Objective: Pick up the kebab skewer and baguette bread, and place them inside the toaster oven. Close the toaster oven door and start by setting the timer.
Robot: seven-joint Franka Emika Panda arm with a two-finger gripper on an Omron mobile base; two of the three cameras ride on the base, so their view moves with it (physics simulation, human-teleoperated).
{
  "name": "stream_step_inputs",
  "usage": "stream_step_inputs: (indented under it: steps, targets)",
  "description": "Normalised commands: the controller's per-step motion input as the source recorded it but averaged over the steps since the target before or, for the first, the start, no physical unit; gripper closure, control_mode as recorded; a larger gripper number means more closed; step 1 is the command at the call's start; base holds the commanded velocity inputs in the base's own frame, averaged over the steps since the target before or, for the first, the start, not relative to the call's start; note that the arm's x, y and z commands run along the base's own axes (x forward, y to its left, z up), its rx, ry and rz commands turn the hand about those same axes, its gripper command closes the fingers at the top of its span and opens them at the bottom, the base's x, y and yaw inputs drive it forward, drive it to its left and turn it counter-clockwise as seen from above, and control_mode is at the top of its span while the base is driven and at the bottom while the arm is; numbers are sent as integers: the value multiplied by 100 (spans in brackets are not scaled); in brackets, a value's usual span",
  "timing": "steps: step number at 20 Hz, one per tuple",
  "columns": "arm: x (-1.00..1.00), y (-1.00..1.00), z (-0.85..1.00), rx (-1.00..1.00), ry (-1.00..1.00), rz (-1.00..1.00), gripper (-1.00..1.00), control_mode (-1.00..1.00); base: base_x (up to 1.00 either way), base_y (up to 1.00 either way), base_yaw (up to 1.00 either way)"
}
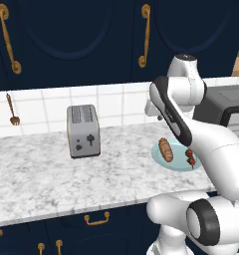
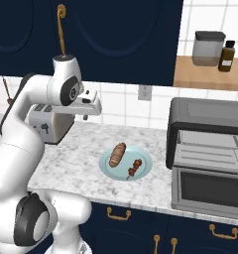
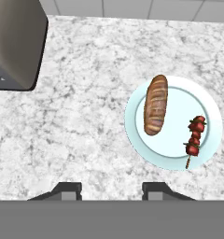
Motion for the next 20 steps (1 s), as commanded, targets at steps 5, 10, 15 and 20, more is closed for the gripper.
stream_step_inputs:
  steps: [5,10,15,20]
  targets:
    - [0,0,0,0,0,0,-100,100,0,0,0]
    - [0,0,0,0,0,0,-100,100,0,-5,0]
    - [0,0,0,0,0,0,-100,100,-2,-79,0]
    - [0,0,0,0,0,0,-100,100,0,-63,0]
